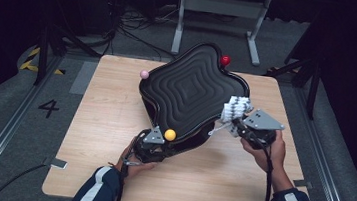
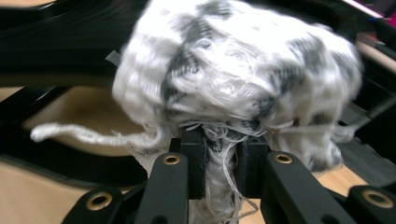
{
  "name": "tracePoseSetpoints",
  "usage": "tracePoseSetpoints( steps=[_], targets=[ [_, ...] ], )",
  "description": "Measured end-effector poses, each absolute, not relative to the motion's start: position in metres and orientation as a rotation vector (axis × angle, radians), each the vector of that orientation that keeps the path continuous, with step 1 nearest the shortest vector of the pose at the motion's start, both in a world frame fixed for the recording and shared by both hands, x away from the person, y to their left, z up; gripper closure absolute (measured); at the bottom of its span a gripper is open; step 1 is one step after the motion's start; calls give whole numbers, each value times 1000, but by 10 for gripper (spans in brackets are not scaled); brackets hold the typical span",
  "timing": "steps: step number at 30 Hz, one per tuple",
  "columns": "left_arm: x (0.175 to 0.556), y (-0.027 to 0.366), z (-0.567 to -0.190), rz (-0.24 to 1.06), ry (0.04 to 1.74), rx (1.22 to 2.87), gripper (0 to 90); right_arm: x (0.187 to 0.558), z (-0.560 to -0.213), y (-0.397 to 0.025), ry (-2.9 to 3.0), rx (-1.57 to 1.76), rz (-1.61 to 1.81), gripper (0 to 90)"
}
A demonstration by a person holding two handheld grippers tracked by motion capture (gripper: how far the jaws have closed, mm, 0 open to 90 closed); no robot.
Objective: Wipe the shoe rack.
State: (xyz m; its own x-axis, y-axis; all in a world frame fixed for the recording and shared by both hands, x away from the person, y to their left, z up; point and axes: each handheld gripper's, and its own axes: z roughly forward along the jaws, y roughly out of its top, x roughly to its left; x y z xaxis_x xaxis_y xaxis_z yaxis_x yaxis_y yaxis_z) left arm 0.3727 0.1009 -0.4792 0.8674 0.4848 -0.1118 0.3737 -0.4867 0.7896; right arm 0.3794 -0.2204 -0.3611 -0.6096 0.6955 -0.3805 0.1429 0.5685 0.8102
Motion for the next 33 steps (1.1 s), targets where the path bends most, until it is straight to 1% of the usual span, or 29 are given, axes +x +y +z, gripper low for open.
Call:
tracePoseSetpoints(
  steps=[6, 7, 16, 20, 33],
  targets=[
    [373, 101, -479, 158, 618, 2136, 722, 371, -382, -176, 2232, 529, 975, 769],
    [373, 101, -479, 157, 618, 2136, 722, 371, -382, -176, 2232, 529, 975, 769],
    [373, 100, -479, 160, 621, 2136, 722, 361, -413, -125, 2359, 400, 966, 763],
    [372, 100, -479, 164, 623, 2136, 722, 359, -419, -115, 2378, 364, 944, 764],
    [375, 100, -479, 186, 663, 2124, 722, 359, -423, -108, 2366, 350, 925, 782]
  ],
)
